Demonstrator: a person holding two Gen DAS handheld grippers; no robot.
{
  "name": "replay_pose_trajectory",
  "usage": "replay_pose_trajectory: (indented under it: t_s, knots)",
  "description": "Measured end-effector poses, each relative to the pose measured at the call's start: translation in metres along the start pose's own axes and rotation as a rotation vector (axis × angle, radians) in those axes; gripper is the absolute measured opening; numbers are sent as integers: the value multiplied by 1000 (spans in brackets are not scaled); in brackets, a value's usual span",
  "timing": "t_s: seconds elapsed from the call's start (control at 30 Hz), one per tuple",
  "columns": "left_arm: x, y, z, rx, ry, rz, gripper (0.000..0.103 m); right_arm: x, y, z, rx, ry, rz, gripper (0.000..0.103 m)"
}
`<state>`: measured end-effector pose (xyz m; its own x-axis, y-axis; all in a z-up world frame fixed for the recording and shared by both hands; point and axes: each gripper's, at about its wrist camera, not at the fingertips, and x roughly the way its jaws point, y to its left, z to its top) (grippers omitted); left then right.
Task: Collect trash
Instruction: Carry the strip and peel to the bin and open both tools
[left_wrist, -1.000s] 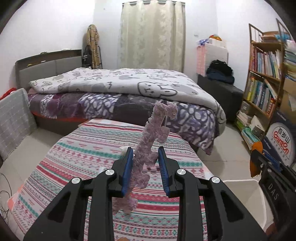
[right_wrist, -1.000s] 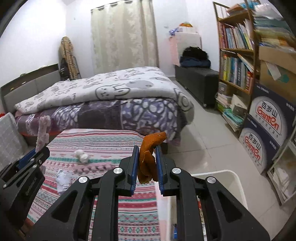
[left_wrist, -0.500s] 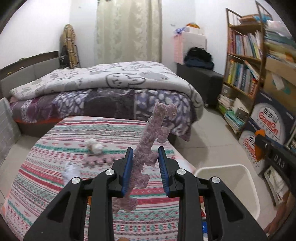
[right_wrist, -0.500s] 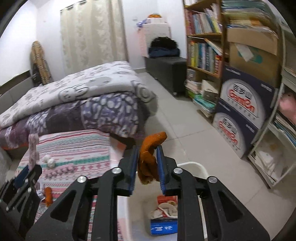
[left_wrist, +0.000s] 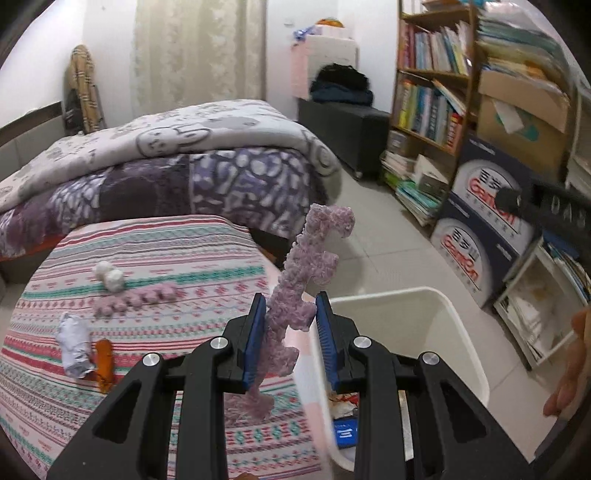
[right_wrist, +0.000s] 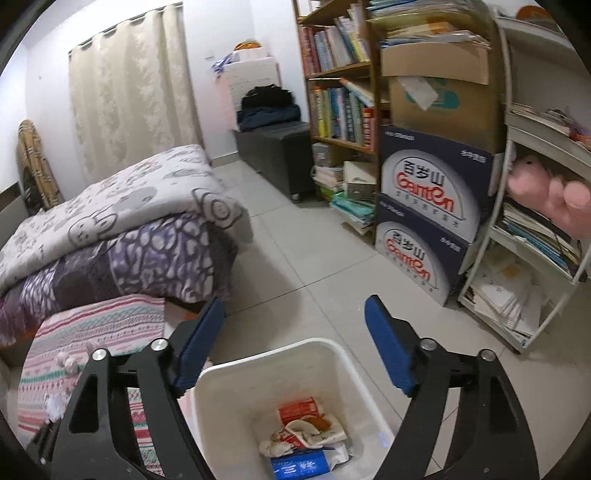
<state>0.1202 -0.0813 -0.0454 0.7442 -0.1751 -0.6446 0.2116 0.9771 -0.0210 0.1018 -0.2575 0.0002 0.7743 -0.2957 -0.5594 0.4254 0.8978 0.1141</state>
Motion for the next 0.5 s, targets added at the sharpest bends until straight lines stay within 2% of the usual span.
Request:
replay_pose_trajectory:
  t_s: [0.07, 0.23, 0.4, 0.5]
  knots:
    - [3, -8, -2, 12, 10, -19, 28, 0, -9, 2, 21, -10, -25, 86]
    - [13, -27, -6, 37, 42, -79, 28, 0, -26, 6, 67, -25, -60, 94]
    - [24, -40, -8, 22, 100, -189, 31, 2, -38, 8, 100, -20, -77, 96]
    - [28, -46, -10, 27, 127, -234, 41, 3, -42, 9, 115, -14, -78, 96]
